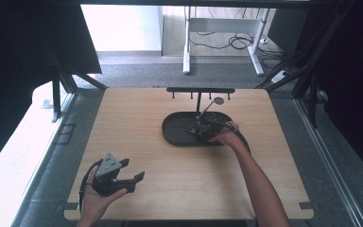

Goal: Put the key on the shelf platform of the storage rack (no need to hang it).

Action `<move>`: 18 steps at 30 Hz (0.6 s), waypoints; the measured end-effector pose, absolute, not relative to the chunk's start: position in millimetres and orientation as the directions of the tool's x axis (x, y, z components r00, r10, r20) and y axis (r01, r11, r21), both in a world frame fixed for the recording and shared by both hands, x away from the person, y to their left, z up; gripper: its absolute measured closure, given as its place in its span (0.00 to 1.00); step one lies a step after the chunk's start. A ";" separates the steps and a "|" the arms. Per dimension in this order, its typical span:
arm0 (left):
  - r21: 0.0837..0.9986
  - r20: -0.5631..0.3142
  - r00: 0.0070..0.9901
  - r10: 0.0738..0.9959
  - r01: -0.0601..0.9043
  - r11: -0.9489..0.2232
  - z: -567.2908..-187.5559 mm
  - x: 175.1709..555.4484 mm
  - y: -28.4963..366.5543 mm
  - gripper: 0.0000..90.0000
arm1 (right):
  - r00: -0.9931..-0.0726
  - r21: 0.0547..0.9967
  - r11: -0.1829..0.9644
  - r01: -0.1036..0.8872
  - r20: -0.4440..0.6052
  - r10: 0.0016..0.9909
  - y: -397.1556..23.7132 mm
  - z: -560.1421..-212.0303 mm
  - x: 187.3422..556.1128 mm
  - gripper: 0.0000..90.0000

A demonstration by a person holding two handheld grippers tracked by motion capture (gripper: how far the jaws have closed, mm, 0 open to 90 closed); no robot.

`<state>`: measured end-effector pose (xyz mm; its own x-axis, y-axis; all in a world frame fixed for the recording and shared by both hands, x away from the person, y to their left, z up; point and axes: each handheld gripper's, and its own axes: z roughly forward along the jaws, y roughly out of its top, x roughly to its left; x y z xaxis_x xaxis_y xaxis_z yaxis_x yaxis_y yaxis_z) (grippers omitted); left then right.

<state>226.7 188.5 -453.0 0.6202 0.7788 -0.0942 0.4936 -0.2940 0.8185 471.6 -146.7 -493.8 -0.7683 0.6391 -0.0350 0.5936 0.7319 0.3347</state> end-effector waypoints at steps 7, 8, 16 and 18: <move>0.819 -0.094 0.621 0.778 0.493 -0.294 -452.7 227.1 187.8 0.29 | -0.761 0.353 0.723 0.593 -0.045 0.647 -149.4 -491.6 469.4 0.47; 0.819 -0.094 0.621 0.778 0.493 -0.294 -452.8 227.1 187.7 0.29 | -0.765 0.359 0.725 0.587 -0.047 0.643 -150.3 -491.0 469.2 0.47; 0.820 -0.093 0.622 0.778 0.491 -0.295 -452.7 227.2 187.4 0.29 | -0.761 0.390 0.716 0.580 -0.054 0.646 -151.1 -484.9 464.6 0.46; 0.821 -0.092 0.622 0.778 0.489 -0.294 -452.3 226.9 187.5 0.29 | -0.764 0.404 0.715 0.571 -0.056 0.643 -150.4 -481.7 463.0 0.46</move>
<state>226.9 187.5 -452.3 0.6215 0.7780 -0.0921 0.4893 -0.2937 0.8212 463.0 -150.4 -481.7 -0.7641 0.6426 -0.0564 0.5712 0.7146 0.4039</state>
